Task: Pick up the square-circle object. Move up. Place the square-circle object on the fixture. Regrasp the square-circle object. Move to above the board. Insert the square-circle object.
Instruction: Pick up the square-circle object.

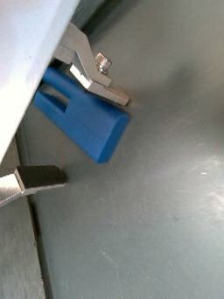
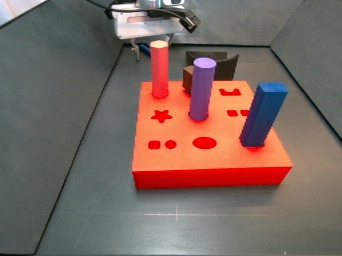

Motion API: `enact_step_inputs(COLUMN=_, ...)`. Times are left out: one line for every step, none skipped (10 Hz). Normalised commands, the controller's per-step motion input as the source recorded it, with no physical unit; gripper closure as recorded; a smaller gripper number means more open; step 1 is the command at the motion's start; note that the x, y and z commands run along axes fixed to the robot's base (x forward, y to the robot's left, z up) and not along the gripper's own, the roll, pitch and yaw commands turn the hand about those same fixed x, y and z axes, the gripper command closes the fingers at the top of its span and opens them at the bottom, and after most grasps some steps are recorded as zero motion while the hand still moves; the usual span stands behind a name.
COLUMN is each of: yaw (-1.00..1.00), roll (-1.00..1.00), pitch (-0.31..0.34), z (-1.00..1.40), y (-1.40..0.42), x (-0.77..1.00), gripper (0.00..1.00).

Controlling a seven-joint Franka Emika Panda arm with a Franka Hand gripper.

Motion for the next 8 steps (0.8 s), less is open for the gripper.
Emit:
enact_step_inputs(yaw=0.00, roll=0.01, pitch=-0.044, z=-0.15, y=0.00, x=-0.06, gripper=0.00)
enact_step_inputs(yaw=0.00, roll=0.12, pitch=-0.116, z=-0.56, y=-0.01, x=-0.02, gripper=0.00)
enact_step_inputs(yaw=0.00, roll=-0.04, pitch=-0.090, z=-0.15, y=0.05, x=0.00, gripper=0.00)
enact_step_inputs(yaw=0.00, roll=0.00, pitch=0.000, z=0.00, y=0.00, x=0.00, gripper=0.00)
enact_step_inputs(yaw=0.00, roll=0.00, pitch=0.000, z=0.00, y=0.00, x=0.00, gripper=1.00)
enact_step_inputs(yaw=0.00, roll=0.00, pitch=0.000, z=0.00, y=0.00, x=0.00, gripper=1.00)
enact_step_inputs(yaw=0.00, roll=0.00, pitch=0.000, z=0.00, y=0.00, x=0.00, gripper=1.00)
enact_step_inputs(yaw=0.00, roll=0.00, pitch=0.000, z=0.00, y=0.00, x=0.00, gripper=1.00)
